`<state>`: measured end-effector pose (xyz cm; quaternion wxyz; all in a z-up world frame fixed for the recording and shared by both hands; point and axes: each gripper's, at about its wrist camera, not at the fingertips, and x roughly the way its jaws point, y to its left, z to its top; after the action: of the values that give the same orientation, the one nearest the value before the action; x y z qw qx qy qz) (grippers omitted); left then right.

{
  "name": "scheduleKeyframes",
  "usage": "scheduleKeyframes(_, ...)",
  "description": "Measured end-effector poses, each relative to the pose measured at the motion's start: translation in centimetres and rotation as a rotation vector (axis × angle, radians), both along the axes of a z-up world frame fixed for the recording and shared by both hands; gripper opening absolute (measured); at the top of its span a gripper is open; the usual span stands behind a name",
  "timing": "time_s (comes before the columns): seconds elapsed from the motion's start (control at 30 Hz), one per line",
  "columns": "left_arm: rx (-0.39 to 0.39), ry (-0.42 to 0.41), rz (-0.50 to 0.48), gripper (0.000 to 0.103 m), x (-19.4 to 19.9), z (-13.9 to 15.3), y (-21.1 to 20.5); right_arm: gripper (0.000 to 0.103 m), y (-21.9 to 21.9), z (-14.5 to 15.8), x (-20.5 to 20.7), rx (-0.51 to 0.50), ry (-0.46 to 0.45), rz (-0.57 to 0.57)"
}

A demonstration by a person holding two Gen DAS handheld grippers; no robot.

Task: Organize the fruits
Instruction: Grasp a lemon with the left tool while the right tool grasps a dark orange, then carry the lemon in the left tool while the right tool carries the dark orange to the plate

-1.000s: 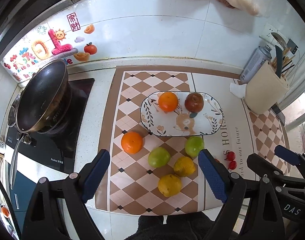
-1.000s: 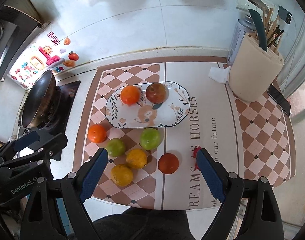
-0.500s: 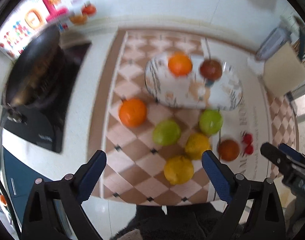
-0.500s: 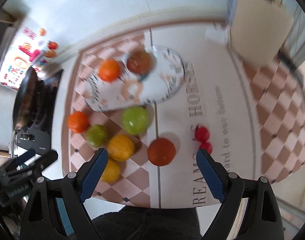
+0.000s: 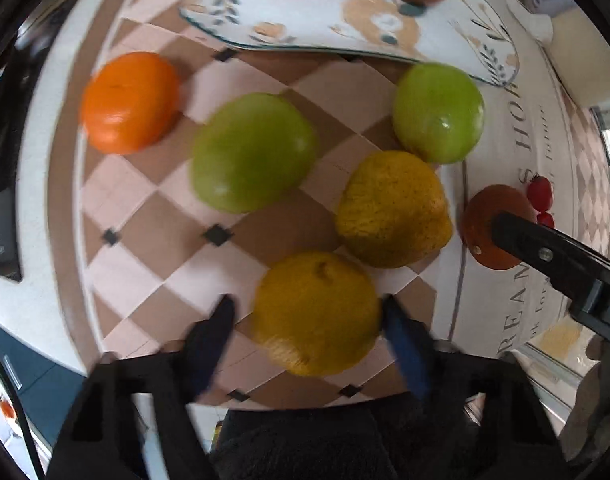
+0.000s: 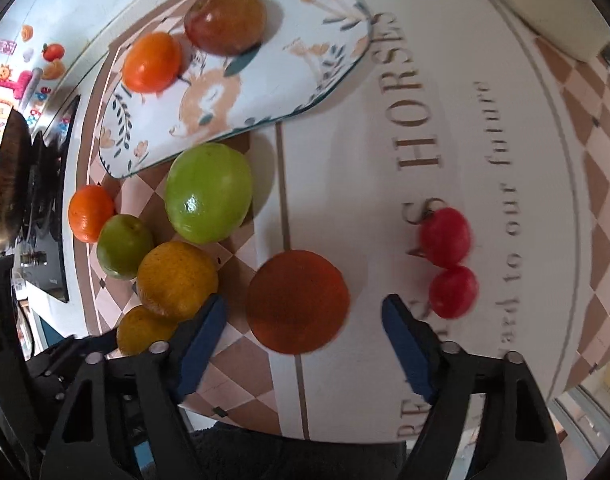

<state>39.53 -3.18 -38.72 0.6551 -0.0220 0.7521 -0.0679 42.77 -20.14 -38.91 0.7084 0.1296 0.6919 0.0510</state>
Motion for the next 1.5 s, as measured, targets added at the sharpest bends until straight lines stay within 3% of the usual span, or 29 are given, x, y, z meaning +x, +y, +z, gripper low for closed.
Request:
scheduleKeyframes(0.13, 0.039, -0.035, -0.040, 0.060, -0.6, 0.2, -0.3, 0.058, 1.0, -1.6, 0.4, -0.006, 0.026, 0.025)
scheduleKeyframes(0.37, 0.039, -0.044, 0.031, 0.061, -1.1, 0.1, 3.2, 0.058, 2.7, -1.8, -1.6, -0.035, 0.049, 0.134)
scheduleKeyframes(0.77, 0.031, -0.071, 0.054, 0.060, -0.5, 0.9, 3.0, 0.058, 2.4, -1.8, -2.1, -0.019, 0.039, 0.112)
scheduleKeyframes(0.87, 0.003, -0.086, 0.063, 0.060, -0.3, 2.7, 3.8, 0.057, 1.4, -0.5, -2.6, 0.006, 0.026, 0.103)
scheduleKeyframes(1.03, -0.086, -0.174, 0.082, 0.060, 1.6, 9.2, 4.1, 0.057, 0.1, 4.2, -1.8, 0.050, -0.059, 0.080)
scheduleKeyframes(1.2, -0.112, -0.257, 0.081, 0.060, 6.6, 13.3, 3.9, 0.057, -0.3, 7.5, 3.4, 0.042, -0.155, 0.064)
scheduleKeyframes(1.33, -0.041, -0.259, 0.081, 0.060, 12.0, 11.8, 4.6, 0.057, -0.1, 5.7, 9.0, -0.008, -0.144, 0.063)
scheduleKeyframes(1.5, -0.016, -0.154, 0.083, 0.060, 16.2, 6.4, 3.7, 0.058, 0.6, 2.2, 13.6, -0.056, -0.082, 0.101)
